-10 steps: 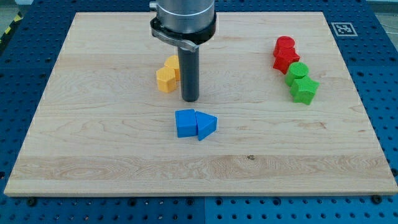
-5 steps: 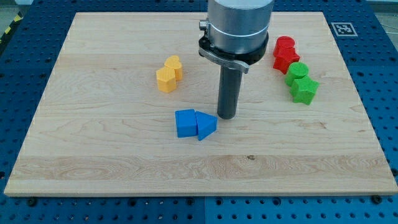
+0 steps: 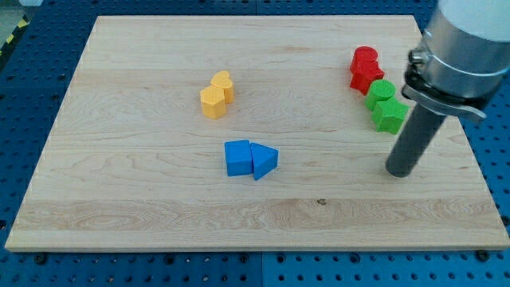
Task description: Move the arm bottom right to the green star
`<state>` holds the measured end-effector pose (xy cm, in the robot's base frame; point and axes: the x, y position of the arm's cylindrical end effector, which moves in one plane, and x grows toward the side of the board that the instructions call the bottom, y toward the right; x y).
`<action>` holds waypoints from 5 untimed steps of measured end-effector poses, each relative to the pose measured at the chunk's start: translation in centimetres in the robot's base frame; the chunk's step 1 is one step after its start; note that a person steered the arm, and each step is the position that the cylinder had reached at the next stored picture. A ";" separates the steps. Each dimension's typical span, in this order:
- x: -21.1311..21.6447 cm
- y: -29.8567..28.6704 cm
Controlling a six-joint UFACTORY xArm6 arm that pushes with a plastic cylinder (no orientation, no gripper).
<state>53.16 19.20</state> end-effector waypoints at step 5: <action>-5.5 9.6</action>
